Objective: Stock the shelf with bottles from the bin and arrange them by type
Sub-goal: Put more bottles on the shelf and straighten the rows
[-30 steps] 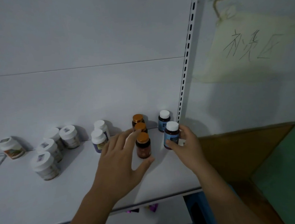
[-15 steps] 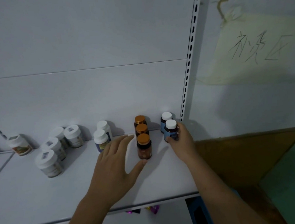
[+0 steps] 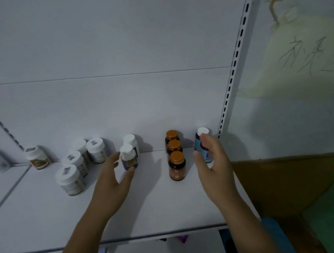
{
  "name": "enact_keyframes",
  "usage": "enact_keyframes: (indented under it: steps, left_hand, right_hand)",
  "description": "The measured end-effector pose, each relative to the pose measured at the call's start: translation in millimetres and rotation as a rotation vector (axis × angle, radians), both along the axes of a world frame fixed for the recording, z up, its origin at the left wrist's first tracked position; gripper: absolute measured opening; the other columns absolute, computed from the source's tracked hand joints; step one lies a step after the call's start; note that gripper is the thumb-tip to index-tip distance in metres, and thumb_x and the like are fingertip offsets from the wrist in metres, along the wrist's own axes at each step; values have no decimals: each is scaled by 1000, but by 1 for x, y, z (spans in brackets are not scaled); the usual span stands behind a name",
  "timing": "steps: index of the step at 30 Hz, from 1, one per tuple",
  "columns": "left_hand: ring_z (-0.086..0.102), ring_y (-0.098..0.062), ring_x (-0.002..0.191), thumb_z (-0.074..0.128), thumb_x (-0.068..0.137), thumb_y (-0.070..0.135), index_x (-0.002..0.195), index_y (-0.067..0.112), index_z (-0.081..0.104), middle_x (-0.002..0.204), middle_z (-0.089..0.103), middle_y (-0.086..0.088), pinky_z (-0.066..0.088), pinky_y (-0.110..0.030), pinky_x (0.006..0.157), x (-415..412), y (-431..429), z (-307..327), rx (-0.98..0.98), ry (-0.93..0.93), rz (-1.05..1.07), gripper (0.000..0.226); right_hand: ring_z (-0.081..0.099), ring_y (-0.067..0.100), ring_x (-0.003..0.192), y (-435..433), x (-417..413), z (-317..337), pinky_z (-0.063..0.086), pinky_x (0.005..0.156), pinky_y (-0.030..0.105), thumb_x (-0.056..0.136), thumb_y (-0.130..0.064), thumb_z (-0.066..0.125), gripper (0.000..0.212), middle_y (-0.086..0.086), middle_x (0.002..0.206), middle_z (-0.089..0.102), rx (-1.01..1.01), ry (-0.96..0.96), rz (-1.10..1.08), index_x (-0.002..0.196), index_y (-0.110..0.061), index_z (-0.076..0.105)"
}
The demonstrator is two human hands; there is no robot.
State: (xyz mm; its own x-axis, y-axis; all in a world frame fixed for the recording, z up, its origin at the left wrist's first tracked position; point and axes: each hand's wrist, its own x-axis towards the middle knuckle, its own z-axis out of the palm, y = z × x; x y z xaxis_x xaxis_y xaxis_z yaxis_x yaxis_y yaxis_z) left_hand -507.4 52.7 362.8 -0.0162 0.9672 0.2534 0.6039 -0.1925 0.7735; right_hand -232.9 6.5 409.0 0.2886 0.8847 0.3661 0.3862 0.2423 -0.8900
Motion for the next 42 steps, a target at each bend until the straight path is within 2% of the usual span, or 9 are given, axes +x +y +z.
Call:
enact_keyframes:
  steps: [8, 11, 14, 17, 27, 31, 34, 38, 42]
  left_hand:
    - [33, -11, 153, 40, 103, 68, 160, 27, 41, 163, 38, 11, 21, -40, 129, -3, 36, 16, -261, -577, 45, 70]
    - [44, -11, 147, 41, 96, 80, 151, 25, 56, 157, 51, 8, 26, -45, 129, -5, 58, 6, -338, -792, -44, 79]
    - [51, -11, 143, 46, 84, 88, 146, 27, 62, 151, 59, 5, 30, -46, 127, -5, 69, -1, -365, -881, -110, 88]
    - [59, -10, 135, 33, 105, 71, 140, 20, 66, 140, 68, 4, 35, -42, 125, 1, 64, 16, -411, -906, -150, 70]
    - [58, -13, 137, 24, 111, 56, 147, 12, 59, 147, 63, -6, 41, -34, 120, 4, 64, 14, -444, -961, -213, 67]
    - [51, -5, 142, 28, 113, 52, 148, 19, 58, 151, 59, 3, 33, -35, 126, -6, 56, 20, -318, -795, -191, 56]
    - [23, 6, 146, 41, 108, 54, 164, 30, 32, 168, 32, 14, 19, -23, 121, -21, 39, 41, -163, -360, -92, 61]
    - [27, -5, 155, 51, 104, 59, 163, 34, 32, 169, 32, 13, 28, -35, 126, -54, -2, 80, 157, 161, -59, 67]
    - [37, -14, 152, 46, 99, 68, 162, 29, 34, 166, 40, 7, 36, -40, 123, -101, -47, 112, 240, 522, 100, 74]
  right_hand:
    - [47, -17, 124, 33, -128, 21, 33, 93, -4, 110, -38, 46, 46, -26, 147, 44, -220, 258, 362, 155, -30, 41]
    - [39, -4, 126, 61, -159, 11, 31, 100, 12, 112, -44, 34, 46, -16, 150, 43, -331, 297, 306, 156, -32, 40]
    - [48, 5, 116, 87, -172, -1, 36, 97, 23, 112, -46, 32, 35, -8, 139, 54, -386, 375, 213, 141, -35, 50]
    - [47, 8, 112, 102, -172, -7, 36, 94, 24, 112, -48, 29, 48, -7, 122, 50, -447, 426, 136, 146, -23, 52]
    - [60, 15, 125, 112, -176, -31, 50, 101, 29, 110, -54, 31, 56, 1, 144, 62, -482, 424, 122, 147, -22, 58]
    - [51, 6, 127, 93, -171, -15, 41, 99, 14, 111, -48, 33, 44, -14, 140, 54, -405, 338, 129, 147, -29, 51]
    - [37, -1, 139, 72, -161, 4, 31, 105, 13, 110, -45, 40, 50, -20, 153, 40, -287, 212, 216, 157, -32, 35]
    - [29, -11, 141, 46, -147, 36, 28, 111, 7, 105, -45, 51, 59, -23, 161, 32, -193, -133, 354, 160, -38, 29]
    - [16, 2, 156, 24, -155, 67, 24, 124, 27, 102, -52, 54, 72, -20, 169, 15, -154, -477, 533, 162, -45, 14]
